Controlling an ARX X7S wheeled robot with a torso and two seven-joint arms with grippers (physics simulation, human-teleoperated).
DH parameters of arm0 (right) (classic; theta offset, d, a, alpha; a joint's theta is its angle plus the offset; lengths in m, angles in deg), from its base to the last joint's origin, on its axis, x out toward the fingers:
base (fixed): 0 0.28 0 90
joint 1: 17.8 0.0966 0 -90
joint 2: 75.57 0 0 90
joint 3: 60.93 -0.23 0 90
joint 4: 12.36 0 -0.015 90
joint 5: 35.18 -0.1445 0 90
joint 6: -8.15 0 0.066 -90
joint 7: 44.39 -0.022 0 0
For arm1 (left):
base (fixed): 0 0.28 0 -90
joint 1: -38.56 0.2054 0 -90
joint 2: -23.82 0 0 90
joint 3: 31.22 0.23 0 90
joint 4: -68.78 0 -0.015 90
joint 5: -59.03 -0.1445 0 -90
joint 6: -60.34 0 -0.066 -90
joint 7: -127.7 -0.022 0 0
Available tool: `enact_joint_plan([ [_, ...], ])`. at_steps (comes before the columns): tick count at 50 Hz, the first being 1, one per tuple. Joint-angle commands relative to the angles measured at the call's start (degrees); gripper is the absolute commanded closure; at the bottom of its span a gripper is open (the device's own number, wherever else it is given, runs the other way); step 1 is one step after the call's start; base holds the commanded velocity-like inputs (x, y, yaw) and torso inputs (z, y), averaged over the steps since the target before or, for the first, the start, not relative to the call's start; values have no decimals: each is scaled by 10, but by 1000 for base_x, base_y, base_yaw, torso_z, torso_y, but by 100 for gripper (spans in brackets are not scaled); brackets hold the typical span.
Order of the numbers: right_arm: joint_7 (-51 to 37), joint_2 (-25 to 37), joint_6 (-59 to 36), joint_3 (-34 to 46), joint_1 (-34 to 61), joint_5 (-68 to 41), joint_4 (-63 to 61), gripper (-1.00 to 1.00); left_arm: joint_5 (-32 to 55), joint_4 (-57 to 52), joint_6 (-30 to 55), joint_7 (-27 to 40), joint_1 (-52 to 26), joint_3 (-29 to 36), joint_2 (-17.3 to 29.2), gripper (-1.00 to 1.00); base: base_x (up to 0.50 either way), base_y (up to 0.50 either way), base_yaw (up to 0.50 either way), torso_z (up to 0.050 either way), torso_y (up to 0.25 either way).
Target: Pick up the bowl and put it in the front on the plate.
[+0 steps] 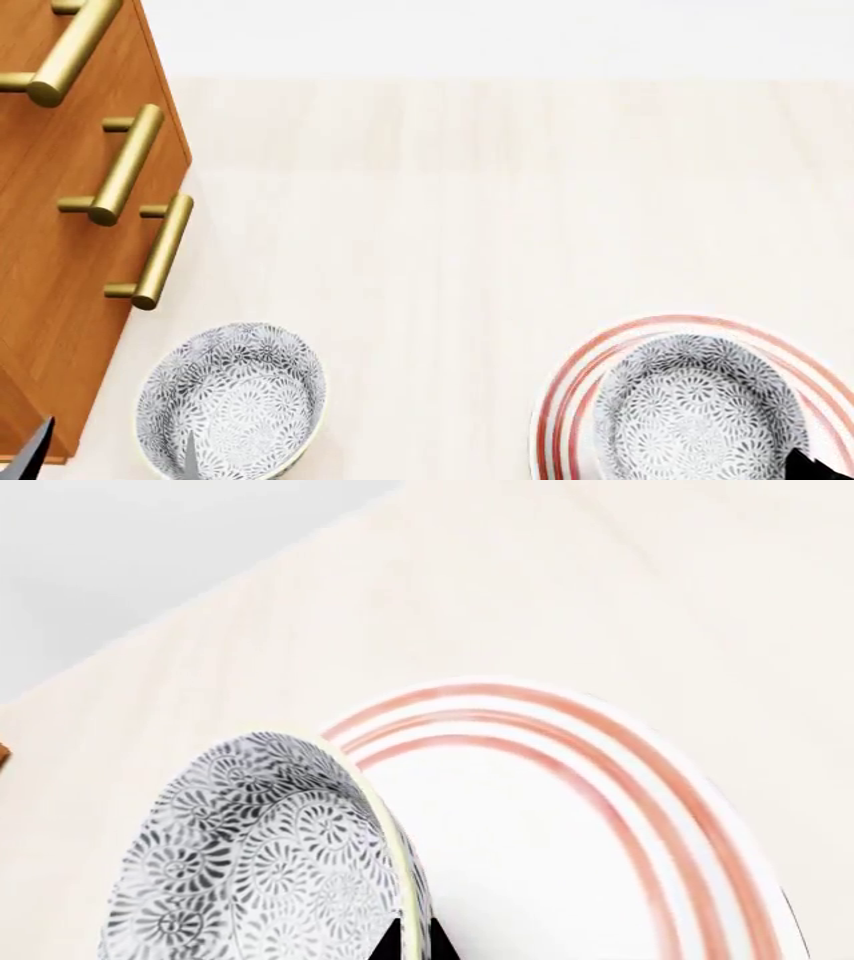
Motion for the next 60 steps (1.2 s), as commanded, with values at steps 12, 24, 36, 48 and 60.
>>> enact_joint_plan([
  [12,23,-18,15,0,1,28,19,100,4,14,-3,-18,2,-8,-10,-100,0,0,0,0,0],
  [24,27,-24,24,15,8,45,40,100,5,20,-4,-18,0,-5,-10,-100,0,0,0,0,-2],
  [36,23,-18,20,18,8,42,22,-100,7,20,-2,-18,0,-2,-9,-100,0,0,0,0,-3],
  [48,-46,15,-19,-35,45,-43,-70,-100,8,21,-2,-17,0,0,-8,-100,0,0,0,0,-1],
  [60,-106,40,-31,-86,73,-105,-107,-100,10,20,-1,-16,0,1,-7,-100,0,0,0,-1,-2],
])
